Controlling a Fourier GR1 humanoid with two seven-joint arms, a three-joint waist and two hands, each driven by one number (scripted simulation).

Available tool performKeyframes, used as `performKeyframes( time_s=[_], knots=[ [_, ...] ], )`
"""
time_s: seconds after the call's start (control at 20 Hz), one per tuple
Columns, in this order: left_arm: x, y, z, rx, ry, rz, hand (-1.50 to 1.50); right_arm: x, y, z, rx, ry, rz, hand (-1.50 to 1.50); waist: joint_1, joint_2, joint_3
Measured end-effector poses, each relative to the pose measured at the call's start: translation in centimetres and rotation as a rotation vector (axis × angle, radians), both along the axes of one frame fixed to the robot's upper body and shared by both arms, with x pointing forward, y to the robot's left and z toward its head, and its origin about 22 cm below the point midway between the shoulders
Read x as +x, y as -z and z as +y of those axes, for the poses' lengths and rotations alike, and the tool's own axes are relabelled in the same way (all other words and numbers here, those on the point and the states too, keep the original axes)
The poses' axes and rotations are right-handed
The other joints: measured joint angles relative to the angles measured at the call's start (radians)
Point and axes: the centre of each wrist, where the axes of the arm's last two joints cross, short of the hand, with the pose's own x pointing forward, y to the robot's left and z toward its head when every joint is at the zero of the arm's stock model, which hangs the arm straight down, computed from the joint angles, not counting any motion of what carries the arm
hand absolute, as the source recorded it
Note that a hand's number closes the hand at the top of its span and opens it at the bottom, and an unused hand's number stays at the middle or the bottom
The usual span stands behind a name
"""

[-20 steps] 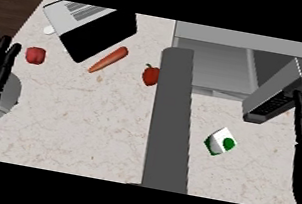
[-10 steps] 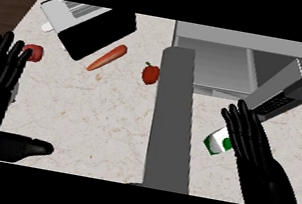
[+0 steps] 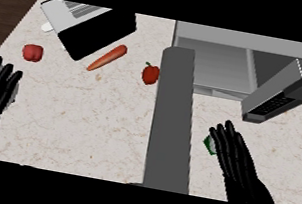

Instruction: Pick up the milk, place it into the microwave and close the microwave

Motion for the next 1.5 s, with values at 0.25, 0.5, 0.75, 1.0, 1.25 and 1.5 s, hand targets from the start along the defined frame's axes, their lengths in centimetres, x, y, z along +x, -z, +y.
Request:
performKeyframes(
  time_s=[0.25, 0.5, 0.75, 1.0, 1.25, 1.5],
  knots=[
    [-1.4, 1.0, 0.5, 0.001, -0.006, 0.005, -1.50, 0.1, 0.6, 0.0, -0.039, 0.098, -0.017, -1.50, 0.001, 0.000, 0.000],
    [-2.9, 0.5, 0.6, 0.003, -0.004, 0.010, -1.50, 1.0, 2.4, -0.4, -0.081, 0.210, -0.030, -1.50, 0.003, 0.000, 0.000],
    [-3.7, 1.0, 0.4, 0.013, -0.009, 0.011, -1.50, 1.9, 4.4, -0.5, -0.108, 0.271, -0.033, -1.50, 0.003, -0.001, 0.000],
    [-4.7, 1.5, 0.7, 0.009, -0.006, 0.013, -1.50, 3.3, 5.9, -1.7, -0.124, 0.291, -0.014, -1.50, 0.003, -0.001, 0.000],
    [-5.2, 1.4, -0.1, 0.012, -0.005, 0.003, -1.50, 3.9, 8.2, -2.7, -0.144, 0.338, -0.004, -1.50, 0.003, -0.002, 0.000],
    [-5.4, 2.3, 0.4, 0.012, 0.001, 0.009, -1.50, 4.9, 10.2, -3.7, -0.177, 0.389, 0.004, -1.50, 0.003, -0.003, 0.000]
  ],
)
